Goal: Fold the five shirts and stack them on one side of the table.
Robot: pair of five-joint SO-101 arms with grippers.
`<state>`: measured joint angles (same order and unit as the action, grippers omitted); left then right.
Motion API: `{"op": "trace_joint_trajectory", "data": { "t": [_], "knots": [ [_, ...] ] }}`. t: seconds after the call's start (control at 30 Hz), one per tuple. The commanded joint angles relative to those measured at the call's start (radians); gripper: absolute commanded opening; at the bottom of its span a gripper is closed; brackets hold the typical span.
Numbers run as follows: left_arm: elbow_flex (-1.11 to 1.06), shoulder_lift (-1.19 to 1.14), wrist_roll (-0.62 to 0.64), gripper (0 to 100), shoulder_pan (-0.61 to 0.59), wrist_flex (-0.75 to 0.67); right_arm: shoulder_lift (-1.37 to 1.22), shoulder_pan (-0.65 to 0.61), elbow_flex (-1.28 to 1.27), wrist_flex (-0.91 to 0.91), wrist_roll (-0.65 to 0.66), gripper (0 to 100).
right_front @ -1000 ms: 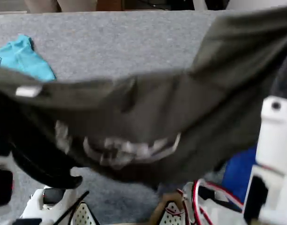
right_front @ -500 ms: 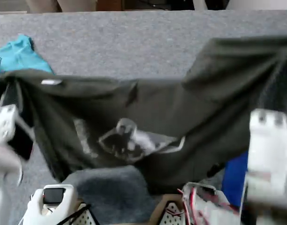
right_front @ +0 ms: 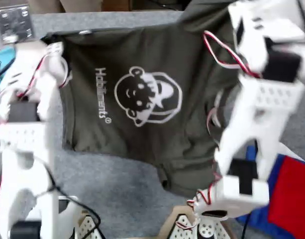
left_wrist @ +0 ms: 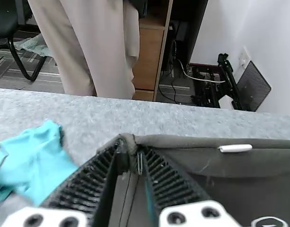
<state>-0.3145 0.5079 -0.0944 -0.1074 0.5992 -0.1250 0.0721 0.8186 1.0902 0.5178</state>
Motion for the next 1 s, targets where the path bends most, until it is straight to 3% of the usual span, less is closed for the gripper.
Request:
{"op": "trace_joint_trajectory", "data": {
  "t": [0.0,0.17,0.4,0.6,0.73,0.97],
  "knots": [
    [0.046,-0.197,0.044,2,-0.028,-0.232,-0.113,-0.038,-0.004,-0.124,0.006,0.5],
    [0.381,-0.545,0.1,2,-0.066,-0.249,-0.275,-0.064,0.062,-0.247,0.006,0.5],
    [0.971,-0.944,0.097,2,-0.084,0.002,-0.509,-0.062,0.288,-0.31,0.006,0.5],
    [1.398,-1.254,0.095,2,-0.084,0.135,-0.694,-0.065,0.501,-0.31,0.002,0.5],
    [1.626,-1.411,0.095,2,-0.075,0.238,-0.777,-0.061,0.593,-0.334,-0.002,0.4],
    [1.88,-1.561,0.095,2,-0.057,0.334,-0.843,-0.059,0.627,-0.534,-0.002,0.4]
  ]
}}
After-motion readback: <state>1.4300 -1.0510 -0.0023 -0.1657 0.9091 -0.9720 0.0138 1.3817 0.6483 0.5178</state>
